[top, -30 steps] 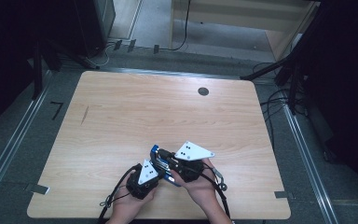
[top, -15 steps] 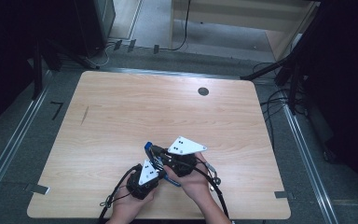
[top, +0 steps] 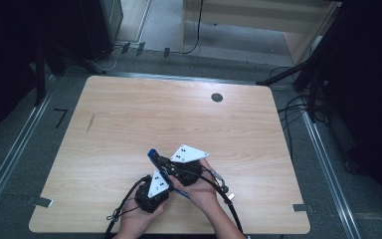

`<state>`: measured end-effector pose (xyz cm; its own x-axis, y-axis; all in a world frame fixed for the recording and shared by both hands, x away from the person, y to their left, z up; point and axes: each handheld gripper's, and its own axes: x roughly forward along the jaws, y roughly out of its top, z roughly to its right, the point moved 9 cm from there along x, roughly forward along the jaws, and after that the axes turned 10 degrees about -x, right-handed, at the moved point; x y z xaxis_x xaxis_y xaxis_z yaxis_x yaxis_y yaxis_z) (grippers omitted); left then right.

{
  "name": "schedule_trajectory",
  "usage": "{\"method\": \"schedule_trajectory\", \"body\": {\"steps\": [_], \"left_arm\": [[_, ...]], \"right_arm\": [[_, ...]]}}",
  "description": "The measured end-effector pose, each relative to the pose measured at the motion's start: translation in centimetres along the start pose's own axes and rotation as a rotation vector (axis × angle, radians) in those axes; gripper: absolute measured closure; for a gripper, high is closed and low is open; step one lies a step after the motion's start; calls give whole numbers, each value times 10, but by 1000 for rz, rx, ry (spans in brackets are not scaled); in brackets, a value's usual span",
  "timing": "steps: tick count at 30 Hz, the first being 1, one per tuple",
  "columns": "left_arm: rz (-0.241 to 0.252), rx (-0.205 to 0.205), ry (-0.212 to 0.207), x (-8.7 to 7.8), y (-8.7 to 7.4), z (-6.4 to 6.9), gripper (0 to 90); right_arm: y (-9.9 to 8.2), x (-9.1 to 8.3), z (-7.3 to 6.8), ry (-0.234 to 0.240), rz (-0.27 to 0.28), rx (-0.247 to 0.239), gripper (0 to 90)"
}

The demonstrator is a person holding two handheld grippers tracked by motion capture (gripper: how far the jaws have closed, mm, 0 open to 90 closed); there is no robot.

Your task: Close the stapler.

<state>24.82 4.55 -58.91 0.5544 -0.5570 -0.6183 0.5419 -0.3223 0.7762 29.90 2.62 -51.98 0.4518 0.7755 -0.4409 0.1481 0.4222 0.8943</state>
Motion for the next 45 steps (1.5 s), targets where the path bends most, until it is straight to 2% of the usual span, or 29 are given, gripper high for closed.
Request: {"method": "schedule_trajectory", "body": {"steps": [11,14,36,45], "left_arm": [[2,-3,-1,0,0,0,900],[2,-1,0,0,0,0,900],[0,1,3,0,0,0,900],[0,2,2,0,0,0,900]], "right_arm": [[-1,13,1,34,-20,13,900],[-2,15,2,49,-26,31,900],[-6,30,1,57,-78,30,900],[-9,37,1,74,-109,43,900]]}}
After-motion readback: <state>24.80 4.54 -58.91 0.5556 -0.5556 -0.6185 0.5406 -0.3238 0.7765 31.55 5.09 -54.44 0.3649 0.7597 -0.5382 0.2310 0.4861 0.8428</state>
